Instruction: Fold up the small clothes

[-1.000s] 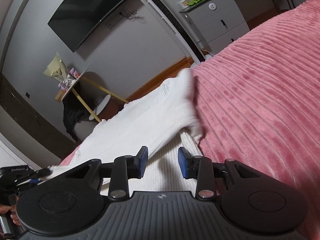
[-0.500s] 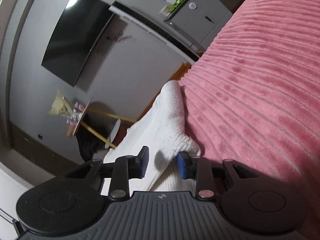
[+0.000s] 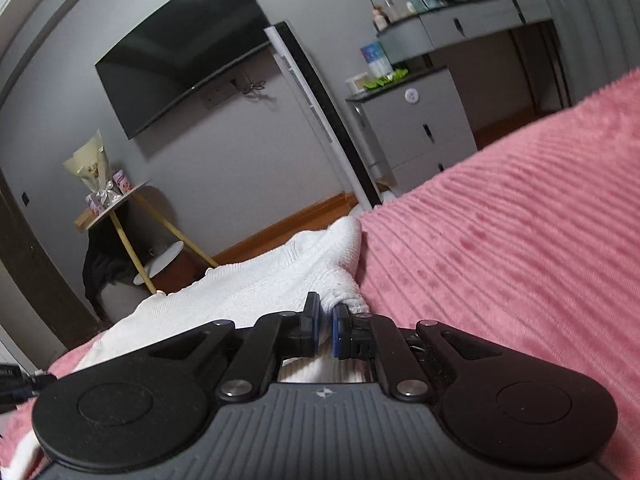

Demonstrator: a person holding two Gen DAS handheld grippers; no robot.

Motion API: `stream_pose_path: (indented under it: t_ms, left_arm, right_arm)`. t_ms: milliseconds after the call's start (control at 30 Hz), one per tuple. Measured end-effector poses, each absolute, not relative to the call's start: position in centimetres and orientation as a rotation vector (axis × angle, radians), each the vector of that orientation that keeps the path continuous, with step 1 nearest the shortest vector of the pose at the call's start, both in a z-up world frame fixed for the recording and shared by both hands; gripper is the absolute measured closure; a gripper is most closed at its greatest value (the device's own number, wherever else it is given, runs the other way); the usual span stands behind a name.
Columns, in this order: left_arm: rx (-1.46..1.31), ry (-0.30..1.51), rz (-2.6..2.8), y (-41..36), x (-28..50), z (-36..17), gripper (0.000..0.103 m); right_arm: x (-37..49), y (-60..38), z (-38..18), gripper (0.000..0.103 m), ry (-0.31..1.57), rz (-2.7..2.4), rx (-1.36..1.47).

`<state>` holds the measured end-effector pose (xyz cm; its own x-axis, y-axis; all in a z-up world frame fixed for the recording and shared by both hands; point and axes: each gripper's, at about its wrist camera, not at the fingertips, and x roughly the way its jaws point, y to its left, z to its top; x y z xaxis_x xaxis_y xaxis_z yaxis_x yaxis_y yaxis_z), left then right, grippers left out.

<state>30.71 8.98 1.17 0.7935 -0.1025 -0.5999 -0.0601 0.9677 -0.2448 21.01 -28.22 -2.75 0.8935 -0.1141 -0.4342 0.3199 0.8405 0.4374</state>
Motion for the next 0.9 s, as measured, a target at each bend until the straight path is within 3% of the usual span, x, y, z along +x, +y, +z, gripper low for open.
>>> stream_pose_path:
  t_ms: [233,433,700,867,900]
  left_arm:
    - [-0.298,0.576,-0.073,9.7,30.5,1.3,0.088]
    - [-0.257,0.754,-0.007,10.2,32.1,-1.9,0.086]
    - [-0.285,0.737,-0.003,10.4,31.7,-1.5,0.087]
    - [-0.243,0.72,-0.007,9.7,31.3,-1.3,0.086]
    - [-0.222,0.753,0.024,9.7,31.6,-1.9,0.082]
  right_arm:
    - [20.9,-27.5,-2.2,0.098,0.383,-0.26,0.467]
    - [21.7,-29.0,-3.4,0.098,0.478,-0.236,0.574]
    - [21.5,-29.9,-4.1,0.094,0.467,-0.147,0.714]
    - [21.7,-27.9,-2.9,0.096,0.477,-0.225,0.518]
    - [22.0,-27.4,-2.9,0.097,0.494,-0.239,0.465]
